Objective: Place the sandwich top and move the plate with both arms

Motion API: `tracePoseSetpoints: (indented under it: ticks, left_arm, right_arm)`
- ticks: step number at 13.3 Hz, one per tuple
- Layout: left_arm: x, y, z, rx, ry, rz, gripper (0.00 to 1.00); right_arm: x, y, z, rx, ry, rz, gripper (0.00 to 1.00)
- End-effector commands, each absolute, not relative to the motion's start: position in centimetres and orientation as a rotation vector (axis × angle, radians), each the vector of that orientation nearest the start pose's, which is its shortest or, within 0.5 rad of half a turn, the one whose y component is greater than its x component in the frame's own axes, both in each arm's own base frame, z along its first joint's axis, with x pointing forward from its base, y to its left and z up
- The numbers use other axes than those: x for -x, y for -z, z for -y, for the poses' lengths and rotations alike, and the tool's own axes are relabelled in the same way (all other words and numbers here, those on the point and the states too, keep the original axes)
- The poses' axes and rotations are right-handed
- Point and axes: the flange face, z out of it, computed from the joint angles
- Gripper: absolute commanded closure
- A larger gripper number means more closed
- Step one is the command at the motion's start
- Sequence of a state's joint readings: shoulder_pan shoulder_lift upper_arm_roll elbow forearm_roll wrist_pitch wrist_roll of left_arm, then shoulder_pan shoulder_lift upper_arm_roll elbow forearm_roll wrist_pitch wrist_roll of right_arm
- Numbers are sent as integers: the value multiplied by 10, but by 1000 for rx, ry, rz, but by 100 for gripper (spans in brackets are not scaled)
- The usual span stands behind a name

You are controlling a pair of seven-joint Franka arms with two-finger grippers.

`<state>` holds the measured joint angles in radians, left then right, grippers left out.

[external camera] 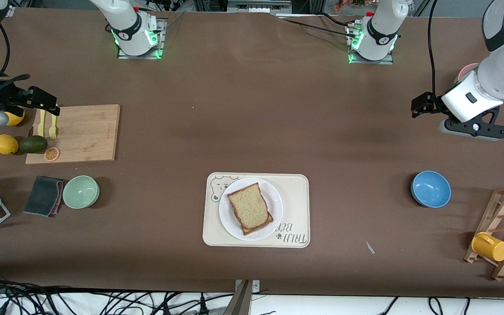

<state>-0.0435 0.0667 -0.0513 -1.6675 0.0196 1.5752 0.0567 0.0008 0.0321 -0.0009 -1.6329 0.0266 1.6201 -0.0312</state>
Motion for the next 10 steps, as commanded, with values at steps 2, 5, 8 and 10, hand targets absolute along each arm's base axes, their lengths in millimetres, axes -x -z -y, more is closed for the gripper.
tracePoseSetpoints:
  ticks: [2,5,8,10]
  left_arm:
    - [-569,-559,56,3093,-251,-249,0]
    - [-567,-559,57,3147,-285,-227,0]
    - [-566,-561,59,3152,-281,-227,0]
    - [-565,-563,61,3155,-276,-230,0]
  right_arm:
    - [-566,-587,-1,3125,-57,49,0]
    - [-566,-586,-1,3124,-57,56,0]
    - [-566,-586,-1,3124,-57,56,0]
    - [-566,-586,-1,3124,-57,56,0]
